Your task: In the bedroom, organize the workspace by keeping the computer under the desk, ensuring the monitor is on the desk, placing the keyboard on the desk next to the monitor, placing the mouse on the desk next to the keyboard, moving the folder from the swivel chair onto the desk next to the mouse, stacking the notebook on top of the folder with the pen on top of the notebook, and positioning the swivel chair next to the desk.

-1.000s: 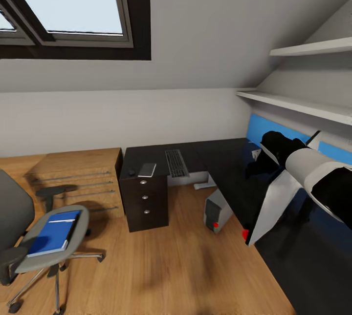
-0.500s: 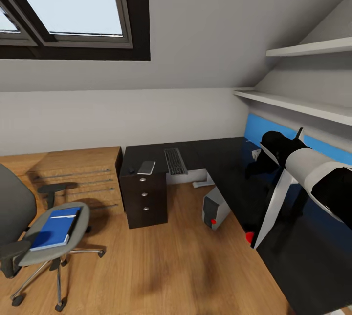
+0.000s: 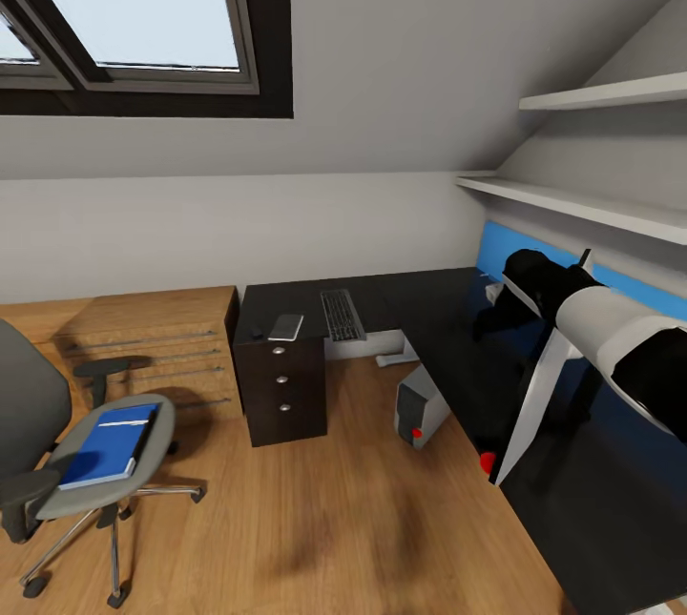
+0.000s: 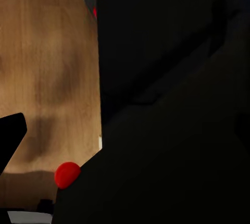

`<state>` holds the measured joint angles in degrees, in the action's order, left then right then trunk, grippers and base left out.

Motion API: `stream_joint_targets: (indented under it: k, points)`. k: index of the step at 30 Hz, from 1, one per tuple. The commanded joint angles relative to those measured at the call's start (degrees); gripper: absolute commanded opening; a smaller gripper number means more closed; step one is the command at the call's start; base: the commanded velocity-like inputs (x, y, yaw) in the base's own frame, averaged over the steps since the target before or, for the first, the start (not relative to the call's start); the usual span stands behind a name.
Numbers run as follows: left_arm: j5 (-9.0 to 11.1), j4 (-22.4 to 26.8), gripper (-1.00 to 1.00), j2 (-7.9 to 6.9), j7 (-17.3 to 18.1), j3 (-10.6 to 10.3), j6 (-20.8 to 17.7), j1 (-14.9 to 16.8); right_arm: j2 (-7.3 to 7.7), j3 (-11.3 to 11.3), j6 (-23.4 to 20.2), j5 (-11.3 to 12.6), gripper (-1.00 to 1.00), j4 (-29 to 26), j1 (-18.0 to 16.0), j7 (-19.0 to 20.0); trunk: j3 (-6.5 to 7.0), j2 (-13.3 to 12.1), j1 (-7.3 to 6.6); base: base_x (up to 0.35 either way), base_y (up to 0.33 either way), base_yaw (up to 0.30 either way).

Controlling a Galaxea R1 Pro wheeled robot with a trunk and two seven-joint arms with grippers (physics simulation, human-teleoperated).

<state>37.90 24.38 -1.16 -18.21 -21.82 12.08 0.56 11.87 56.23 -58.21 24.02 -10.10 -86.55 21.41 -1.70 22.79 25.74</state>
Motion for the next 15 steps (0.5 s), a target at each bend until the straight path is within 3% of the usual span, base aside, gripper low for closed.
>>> stream_joint_targets:
  k: [1,5,6,7,10,11,14,15]
  points:
    - [0.5,0.1,1.0,-0.06,-0.4,-0.5,0.2,0.1,0.35,0.4,-0.2,0.4,1.0,-0.9,-0.1,-0.2,-0.14,0.1,0.04,0.0,0.0,0.0]
    - [0.5,0.1,1.0,-0.07,-0.4,-0.5,0.2,0.1,2.56,0.0,-0.5,0.4,1.0,-5.2,-0.5,-1.7,-0.14,0.1,0.04,0.0,0.0,0.0]
    - [0.5,0.1,1.0,-0.07,-0.4,-0.5,0.2,0.1,4.07,-0.6,-0.6,0.5,1.0,-8.3,-1.3,-2.2,-0.14,0.1,0.04,0.0,0.0,0.0]
    - [0.5,0.1,1.0,-0.07,-0.5,-0.5,0.2,0.1,5.85,-2.1,-0.8,0.5,1.0,-12.0,-2.2,-2.5,-0.14,0.1,0.04,0.0,0.0,0.0]
    - [0.4,0.1,1.0,-0.07,-0.5,-0.5,0.3,0.1,9.29,-6.4,-0.9,0.4,1.0,-19.6,-2.9,-2.7,-0.14,0.1,0.04,0.0,0.0,0.0]
    - [0.4,0.1,1.0,-0.07,-0.5,-0.5,0.3,0.1,9.29,-6.4,-0.9,0.4,1.0,-19.6,-2.9,-2.7,-0.14,0.1,0.04,0.0,0.0,0.0]
    - [0.4,0.1,1.0,-0.03,-0.5,-0.6,0.4,0.1,13.64,-13.2,-0.9,0.4,1.0,-27.0,-3.2,-2.7,-0.14,0.1,0.04,-0.047,-0.085,0.0]
    - [0.4,0.1,1.0,-0.04,-0.5,-0.6,0.4,0.1,14.24,-14.1,-0.9,0.4,1.0,-27.8,-3.2,-2.7,-0.14,0.1,0.04,-0.102,-0.191,0.0]
